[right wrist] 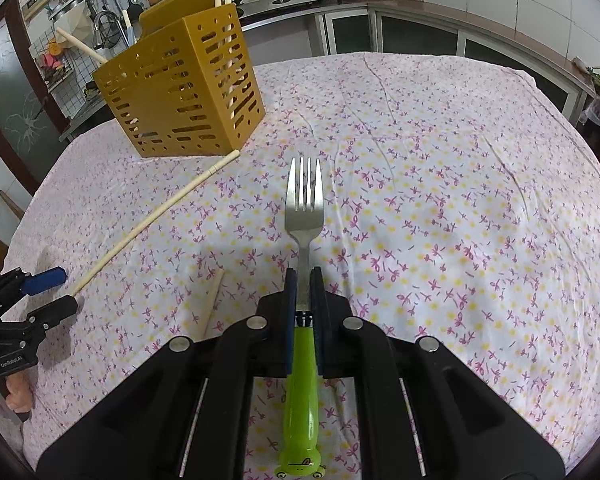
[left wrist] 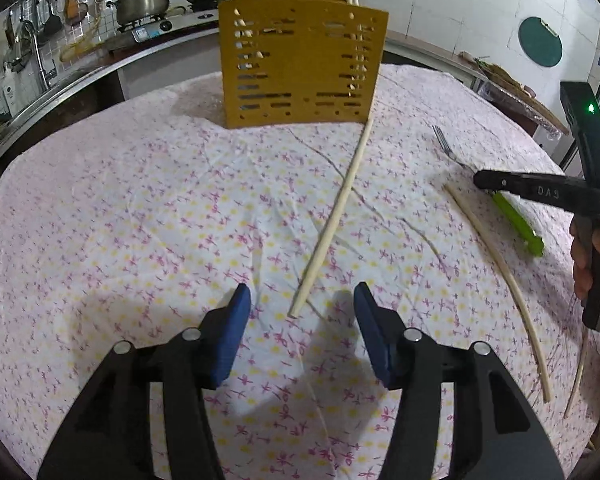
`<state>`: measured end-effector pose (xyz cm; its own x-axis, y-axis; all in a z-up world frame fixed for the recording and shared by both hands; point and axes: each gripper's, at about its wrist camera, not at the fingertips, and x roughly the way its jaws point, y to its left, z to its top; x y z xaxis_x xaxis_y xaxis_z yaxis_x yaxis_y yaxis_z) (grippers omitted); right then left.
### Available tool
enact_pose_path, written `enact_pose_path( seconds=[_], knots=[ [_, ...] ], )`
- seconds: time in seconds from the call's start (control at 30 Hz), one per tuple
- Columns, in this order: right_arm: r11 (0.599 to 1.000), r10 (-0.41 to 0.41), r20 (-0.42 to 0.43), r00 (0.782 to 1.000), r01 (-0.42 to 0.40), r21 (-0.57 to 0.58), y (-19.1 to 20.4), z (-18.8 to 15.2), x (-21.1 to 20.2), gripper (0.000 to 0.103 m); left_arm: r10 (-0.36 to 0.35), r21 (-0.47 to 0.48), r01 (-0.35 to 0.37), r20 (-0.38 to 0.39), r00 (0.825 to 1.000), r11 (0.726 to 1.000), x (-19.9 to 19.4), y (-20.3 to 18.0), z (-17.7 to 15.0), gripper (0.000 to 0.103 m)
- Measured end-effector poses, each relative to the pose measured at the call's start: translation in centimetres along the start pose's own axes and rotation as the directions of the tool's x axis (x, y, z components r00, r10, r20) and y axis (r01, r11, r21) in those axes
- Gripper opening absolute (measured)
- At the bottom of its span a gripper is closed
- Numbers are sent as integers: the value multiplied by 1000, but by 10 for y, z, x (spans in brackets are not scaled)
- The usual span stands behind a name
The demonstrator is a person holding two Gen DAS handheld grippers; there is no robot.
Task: Organize utensils
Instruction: 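Lift the chopstick with left tool while right tool lifts the fork toward the caddy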
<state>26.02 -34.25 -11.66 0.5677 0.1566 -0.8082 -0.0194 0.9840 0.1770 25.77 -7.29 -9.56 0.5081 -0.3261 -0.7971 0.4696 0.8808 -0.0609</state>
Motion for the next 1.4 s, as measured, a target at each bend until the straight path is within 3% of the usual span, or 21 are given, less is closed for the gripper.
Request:
enact_pose_path(
  seconds=[0.13,0.23,0.4,0.57,0.73,0.93,1.13,1.27,1.4],
  knots=[
    [1000,7,2,1000,-7,6,-1,-1,1,8,4,20,-4,2,1000,1000,2,-5,-3,49],
    [1000,8,3,1000,-8,6,-2,-1,1,8,7,21,-7,8,1000,1000,3,-3,-3,39],
    [1000,11,6,1000,-11,10,-2,-2,1,8,2,45,-3,15,1000,999,3,-7,-3,10],
    [1000,8,6,1000,-8,9,-1,-2,1,8,-12,44,11,17,1000,999,0,-7,-1,9],
    [1000,6,19,1000,-6,4,1,-2,-3,8,-2,52,-3,98,995,999,-27,-12,9,9],
    [1000,12,66,998,-11,-7,8,3,-18,8,4,35,-12,227,974,999,-73,-12,34,7],
    [1000,22,104,994,-20,-19,16,10,-30,8,8,8,-11,342,940,1000,-113,-9,66,6],
    [1000,26,137,990,-24,-18,19,14,-38,8,7,4,-9,379,925,1000,-129,-10,85,5],
    [999,27,164,986,-23,-25,22,23,-46,8,12,16,-20,387,922,1000,-137,-12,100,5]
  ],
)
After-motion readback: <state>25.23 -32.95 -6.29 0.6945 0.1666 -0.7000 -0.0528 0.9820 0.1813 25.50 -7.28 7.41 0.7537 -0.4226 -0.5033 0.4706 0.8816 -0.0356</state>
